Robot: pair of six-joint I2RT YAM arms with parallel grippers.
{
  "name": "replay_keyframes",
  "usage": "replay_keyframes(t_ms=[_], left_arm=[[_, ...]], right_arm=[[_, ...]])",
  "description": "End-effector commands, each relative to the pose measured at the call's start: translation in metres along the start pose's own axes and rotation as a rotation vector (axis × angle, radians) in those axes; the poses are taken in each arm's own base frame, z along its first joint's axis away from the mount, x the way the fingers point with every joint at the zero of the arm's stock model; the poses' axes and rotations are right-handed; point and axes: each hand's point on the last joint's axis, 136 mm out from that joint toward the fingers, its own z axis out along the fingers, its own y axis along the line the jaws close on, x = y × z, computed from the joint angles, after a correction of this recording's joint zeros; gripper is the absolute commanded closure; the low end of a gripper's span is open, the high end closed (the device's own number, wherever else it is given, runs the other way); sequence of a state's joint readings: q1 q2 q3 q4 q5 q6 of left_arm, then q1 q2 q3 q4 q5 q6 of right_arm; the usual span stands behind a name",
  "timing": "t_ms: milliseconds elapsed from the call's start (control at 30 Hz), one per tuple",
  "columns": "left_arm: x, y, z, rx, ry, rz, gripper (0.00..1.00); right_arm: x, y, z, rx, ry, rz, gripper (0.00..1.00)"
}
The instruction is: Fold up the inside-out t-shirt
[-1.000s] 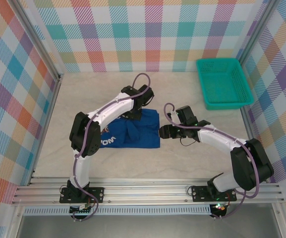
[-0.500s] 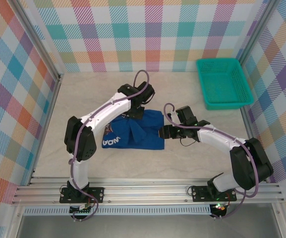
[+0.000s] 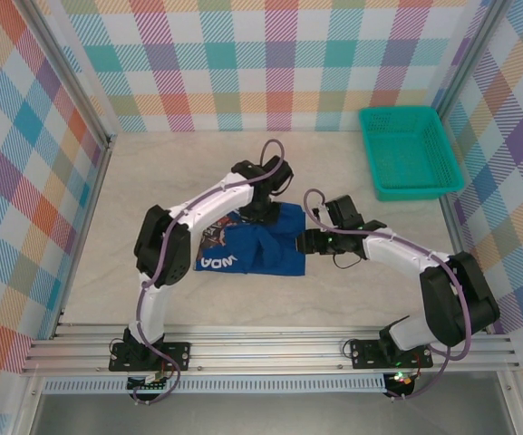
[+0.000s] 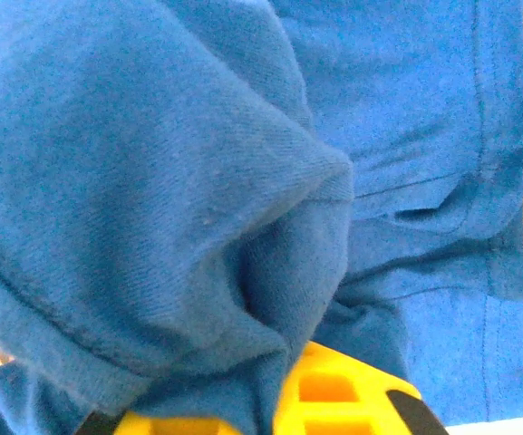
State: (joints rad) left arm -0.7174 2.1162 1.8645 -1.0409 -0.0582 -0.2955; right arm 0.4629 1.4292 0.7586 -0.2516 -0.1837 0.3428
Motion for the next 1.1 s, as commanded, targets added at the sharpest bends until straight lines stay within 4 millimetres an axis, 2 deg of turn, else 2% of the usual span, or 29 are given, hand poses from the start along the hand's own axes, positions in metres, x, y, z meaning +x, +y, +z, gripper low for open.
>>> replay_keyframes(t_ms=[0, 67, 167, 233, 300, 367, 433, 533, 600, 667, 767, 900, 1067], left_arm=[[-0.007, -0.024, 0.002, 0.079, -0.008, 0.003, 0.67], [-0.013, -0.031, -0.004, 0.122, -0.035, -0.004, 0.56], [-0.023, -0.053, -0.021, 0.253, -0.088, -0.011, 0.45], [-0.026, -0.065, -0.032, 0.338, -0.108, -0.006, 0.42], [-0.027, -0.065, -0.045, 0.370, -0.139, 0.003, 0.40], [-0.028, -0.054, -0.059, 0.368, -0.188, -0.005, 0.37], [-0.025, -0.034, -0.074, 0.354, -0.249, -0.024, 0.34], [-0.011, 0.010, -0.088, 0.296, -0.333, -0.093, 0.25], [0.007, 0.039, -0.084, 0.288, -0.352, -0.159, 0.22], [0.024, 0.059, -0.073, 0.311, -0.338, -0.225, 0.20], [0.045, 0.074, -0.054, 0.366, -0.301, -0.285, 0.19], [0.051, 0.059, -0.034, 0.510, -0.272, -0.300, 0.15], [0.044, 0.045, -0.008, 0.585, -0.241, -0.301, 0.13]], right_arm=[[0.005, -0.010, -0.007, 0.042, -0.011, 0.035, 0.37], [0.004, -0.012, -0.010, 0.055, -0.022, 0.034, 0.37], [0.004, -0.018, -0.017, 0.093, -0.048, 0.033, 0.37], [0.003, -0.023, -0.023, 0.128, -0.073, 0.031, 0.37], [0.000, -0.024, -0.030, 0.140, -0.102, 0.027, 0.36], [-0.003, -0.017, -0.035, 0.103, -0.133, 0.010, 0.36], [-0.010, -0.002, -0.039, 0.024, -0.169, -0.022, 0.36], [-0.027, 0.020, -0.041, -0.075, -0.210, -0.056, 0.34], [-0.045, 0.035, -0.036, -0.121, -0.217, -0.071, 0.32], [-0.061, 0.047, -0.026, -0.125, -0.219, -0.111, 0.29], [-0.079, 0.064, -0.005, -0.086, -0.194, -0.176, 0.23], [-0.099, 0.068, 0.028, -0.023, -0.164, -0.219, 0.17], [-0.109, 0.062, 0.070, 0.100, -0.082, -0.279, 0.14]])
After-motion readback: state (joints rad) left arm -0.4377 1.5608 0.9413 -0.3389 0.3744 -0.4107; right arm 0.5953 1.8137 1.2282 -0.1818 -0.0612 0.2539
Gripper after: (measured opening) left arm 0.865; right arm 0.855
